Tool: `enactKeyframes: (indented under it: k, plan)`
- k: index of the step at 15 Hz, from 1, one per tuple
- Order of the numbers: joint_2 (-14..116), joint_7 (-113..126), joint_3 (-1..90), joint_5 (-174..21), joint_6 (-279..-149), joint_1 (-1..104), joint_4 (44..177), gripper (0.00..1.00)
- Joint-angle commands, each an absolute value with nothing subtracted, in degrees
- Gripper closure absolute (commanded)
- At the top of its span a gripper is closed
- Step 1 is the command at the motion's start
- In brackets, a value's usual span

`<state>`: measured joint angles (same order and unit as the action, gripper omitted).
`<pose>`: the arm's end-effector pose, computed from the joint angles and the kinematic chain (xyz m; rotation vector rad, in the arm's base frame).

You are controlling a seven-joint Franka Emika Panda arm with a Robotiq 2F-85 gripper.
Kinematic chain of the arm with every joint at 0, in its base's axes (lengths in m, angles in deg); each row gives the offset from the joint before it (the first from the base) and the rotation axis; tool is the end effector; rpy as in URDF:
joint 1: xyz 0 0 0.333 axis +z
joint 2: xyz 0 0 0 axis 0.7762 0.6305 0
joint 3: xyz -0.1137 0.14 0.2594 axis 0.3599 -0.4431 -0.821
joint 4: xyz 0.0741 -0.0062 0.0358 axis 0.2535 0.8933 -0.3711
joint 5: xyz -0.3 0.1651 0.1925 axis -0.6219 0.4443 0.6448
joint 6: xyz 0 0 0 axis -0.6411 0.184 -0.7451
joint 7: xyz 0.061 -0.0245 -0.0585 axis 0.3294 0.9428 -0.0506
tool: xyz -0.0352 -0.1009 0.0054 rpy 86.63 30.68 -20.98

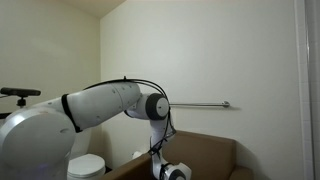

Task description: Use the towel to wipe the seat of the sofa.

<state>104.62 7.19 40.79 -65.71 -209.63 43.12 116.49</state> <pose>0.4839 -0.0654 -0.1328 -2.8451 0.4807 0.9880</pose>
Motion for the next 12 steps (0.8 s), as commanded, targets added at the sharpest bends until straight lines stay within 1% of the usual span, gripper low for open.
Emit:
enactKeyframes:
  k: [1,3,6,8,12]
  plan:
    - [100.76,7.28,42.67,-66.99,-207.42,44.93,120.87,0.95]
    - [100.37,7.09,43.03,-67.38,-206.75,45.96,120.35,0.95]
    - [95.67,7.12,42.96,-68.85,-208.80,48.61,121.96,0.95]
    - [91.78,6.42,42.99,-70.15,-211.25,50.97,122.98,0.95]
    - [87.52,3.75,43.53,-71.78,-216.26,55.11,120.74,0.95]
